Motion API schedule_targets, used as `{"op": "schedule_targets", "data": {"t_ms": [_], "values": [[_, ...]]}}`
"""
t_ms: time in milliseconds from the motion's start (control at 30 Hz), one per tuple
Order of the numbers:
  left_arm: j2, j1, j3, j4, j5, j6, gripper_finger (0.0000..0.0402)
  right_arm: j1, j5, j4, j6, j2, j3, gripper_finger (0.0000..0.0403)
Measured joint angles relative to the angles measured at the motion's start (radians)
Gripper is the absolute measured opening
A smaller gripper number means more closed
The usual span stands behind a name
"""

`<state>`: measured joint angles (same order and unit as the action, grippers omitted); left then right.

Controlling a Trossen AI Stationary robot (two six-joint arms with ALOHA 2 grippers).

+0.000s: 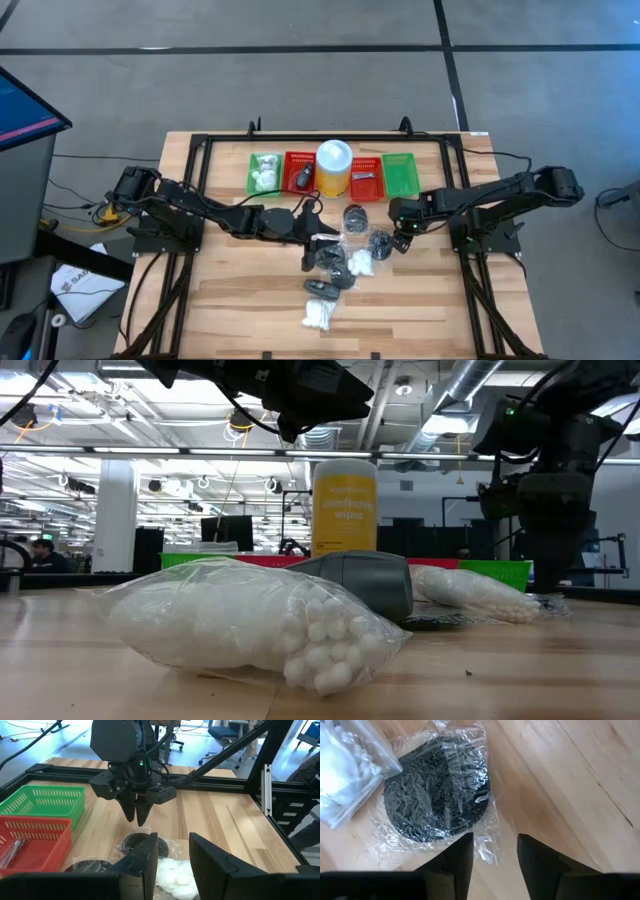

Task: Pick & Place Travel size toiletries
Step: Put the black hairbrush into the right green bin

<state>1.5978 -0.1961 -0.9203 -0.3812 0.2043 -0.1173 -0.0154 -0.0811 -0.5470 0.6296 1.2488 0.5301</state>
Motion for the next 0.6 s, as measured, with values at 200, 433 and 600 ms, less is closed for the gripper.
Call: {"op": "schedule_targets", "data": {"t_ms": [200,433,600], "values": [[0.0,0.0,0.0,0.0,0.0,0.0,0.0103,0.001,0.0,0.002,0.001,0.0,0.0,0.0137],[0.0,0.0,0.0,0.0,0.0,0.0,0.0103,0.003,-0.001,0.002,0.028,0.0,0.0,0.0138],[0.0,0.0,0.0,0.0,0.0,-0.005,0.0103,0.003,-0.007,0.002,0.04,0.0,0.0,0.0134]]}}
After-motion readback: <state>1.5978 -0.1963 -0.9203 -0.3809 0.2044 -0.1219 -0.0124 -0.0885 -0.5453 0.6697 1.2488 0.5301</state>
